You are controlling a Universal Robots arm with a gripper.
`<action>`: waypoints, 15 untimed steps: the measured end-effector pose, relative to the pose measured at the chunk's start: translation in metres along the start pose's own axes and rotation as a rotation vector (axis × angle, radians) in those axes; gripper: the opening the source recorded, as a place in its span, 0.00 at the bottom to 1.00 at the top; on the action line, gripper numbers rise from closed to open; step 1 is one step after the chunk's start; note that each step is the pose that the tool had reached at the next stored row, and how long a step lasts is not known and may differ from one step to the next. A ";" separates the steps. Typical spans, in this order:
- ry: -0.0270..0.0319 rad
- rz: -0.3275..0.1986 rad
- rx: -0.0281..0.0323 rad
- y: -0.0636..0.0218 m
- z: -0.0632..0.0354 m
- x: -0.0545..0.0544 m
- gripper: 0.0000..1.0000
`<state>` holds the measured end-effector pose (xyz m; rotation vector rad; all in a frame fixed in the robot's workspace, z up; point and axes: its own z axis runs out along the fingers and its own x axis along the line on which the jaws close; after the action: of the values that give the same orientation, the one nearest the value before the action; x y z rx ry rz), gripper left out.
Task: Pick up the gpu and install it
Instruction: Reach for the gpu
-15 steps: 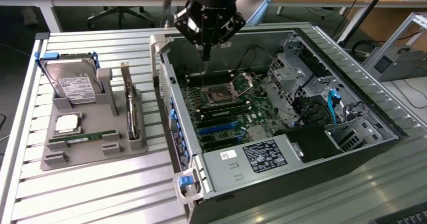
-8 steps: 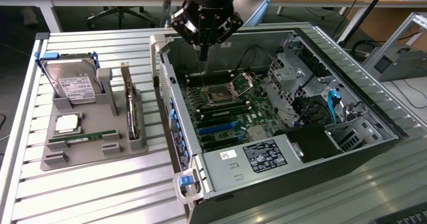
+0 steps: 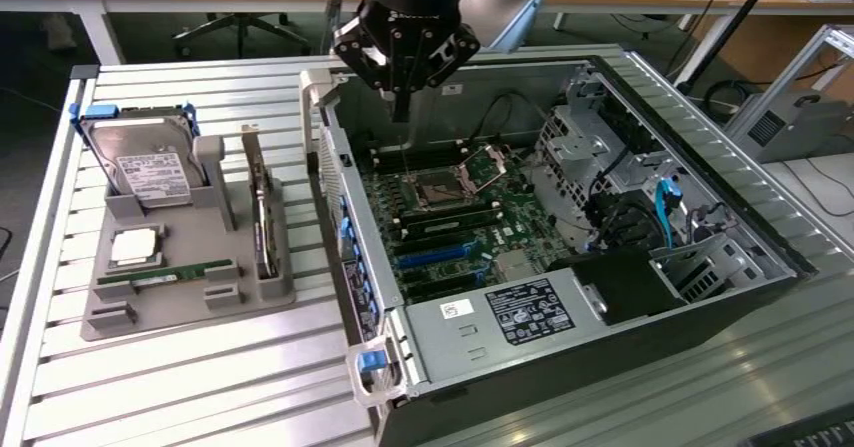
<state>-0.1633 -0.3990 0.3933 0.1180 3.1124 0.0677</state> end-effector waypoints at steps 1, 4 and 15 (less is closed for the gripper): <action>0.0000 0.000 0.0000 -0.0001 0.0000 0.001 0.11; 0.0000 0.000 0.0000 -0.0002 -0.0001 0.004 0.11; 0.0000 0.000 0.0001 -0.0008 -0.0003 0.011 0.11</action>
<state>-0.1746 -0.3989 0.3933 0.1180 3.1124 0.0676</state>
